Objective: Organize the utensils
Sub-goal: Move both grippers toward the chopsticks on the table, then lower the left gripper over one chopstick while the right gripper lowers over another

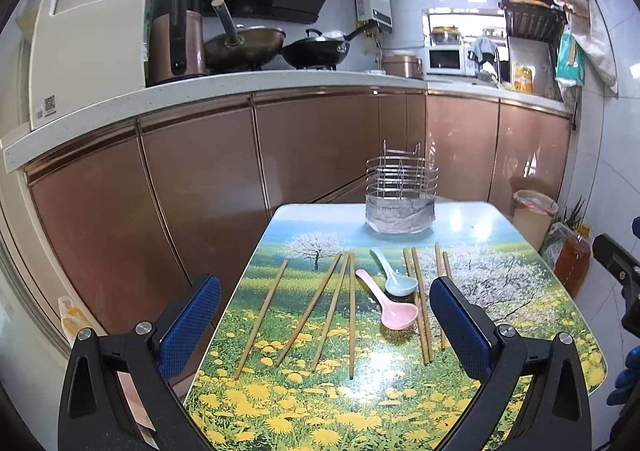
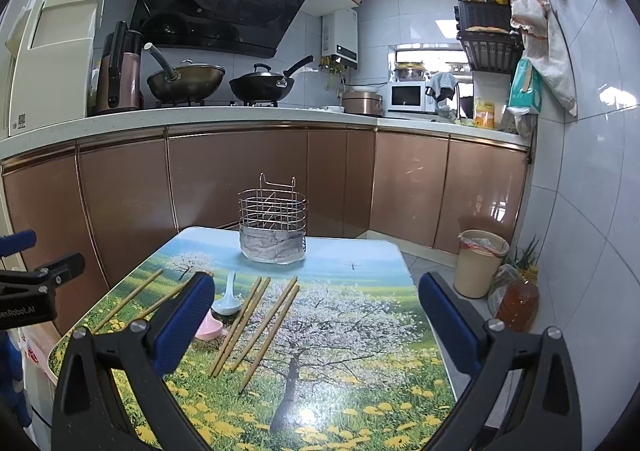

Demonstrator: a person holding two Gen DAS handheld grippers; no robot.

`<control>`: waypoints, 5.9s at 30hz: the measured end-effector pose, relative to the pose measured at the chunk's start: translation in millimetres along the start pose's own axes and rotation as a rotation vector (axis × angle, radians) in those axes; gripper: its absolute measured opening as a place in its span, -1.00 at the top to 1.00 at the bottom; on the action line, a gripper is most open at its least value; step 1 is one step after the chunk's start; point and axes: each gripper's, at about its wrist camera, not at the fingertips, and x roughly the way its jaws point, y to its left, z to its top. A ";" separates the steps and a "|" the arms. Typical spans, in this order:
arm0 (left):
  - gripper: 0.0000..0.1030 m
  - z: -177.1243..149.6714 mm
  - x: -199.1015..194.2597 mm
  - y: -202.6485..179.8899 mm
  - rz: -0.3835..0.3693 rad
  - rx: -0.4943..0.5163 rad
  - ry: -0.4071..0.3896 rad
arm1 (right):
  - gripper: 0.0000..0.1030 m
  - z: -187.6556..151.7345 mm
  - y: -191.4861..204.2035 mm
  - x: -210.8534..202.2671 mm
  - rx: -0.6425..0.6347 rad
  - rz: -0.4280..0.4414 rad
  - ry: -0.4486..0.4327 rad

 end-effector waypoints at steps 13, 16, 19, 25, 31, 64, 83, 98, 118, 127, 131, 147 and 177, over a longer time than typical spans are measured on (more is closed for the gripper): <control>-0.99 29.9 37.9 54.9 0.064 -0.024 0.071 | -1.00 31.1 -10.9 32.1 0.035 -0.027 0.037; -0.99 40.0 56.3 61.4 0.063 -0.015 0.108 | -1.00 37.0 -14.7 45.9 0.052 -0.038 0.061; -0.99 49.7 78.4 65.4 0.063 0.007 0.136 | -1.00 42.9 -18.4 61.3 0.050 -0.051 0.081; -0.92 60.5 115.4 63.1 -0.005 0.057 0.187 | -0.98 49.0 -25.0 96.4 0.046 -0.069 0.142; -0.81 51.5 152.4 56.5 -0.079 0.088 0.271 | -0.97 41.7 -22.2 131.6 0.032 -0.036 0.227; 0.40 -1.7 277.5 13.5 -0.497 0.147 0.713 | 0.27 -10.7 16.1 264.9 -0.001 0.318 0.576; 0.71 -3.6 308.0 4.4 -0.439 0.133 0.819 | 0.27 -16.2 30.4 288.4 -0.026 0.379 0.664; 0.73 1.1 318.5 18.5 -0.441 0.079 0.867 | 0.28 -11.2 53.8 324.1 -0.057 0.426 0.776; 0.67 6.7 325.8 5.9 -0.419 0.114 0.927 | 0.37 -24.6 81.5 372.4 -0.127 0.386 0.968; 0.61 14.0 341.4 -3.5 -0.413 0.101 0.968 | 0.52 -29.8 83.0 391.6 -0.078 0.392 1.037; 0.61 17.2 348.5 -5.6 -0.412 0.094 0.976 | 0.53 -29.4 87.3 393.9 -0.083 0.388 1.047; 0.61 15.7 351.3 -23.1 -0.386 0.127 0.964 | 0.53 -28.6 83.4 395.2 -0.106 0.356 1.046; 0.79 19.1 360.7 -60.3 -0.311 0.180 1.010 | 0.74 -33.0 122.5 387.2 -0.241 0.340 1.066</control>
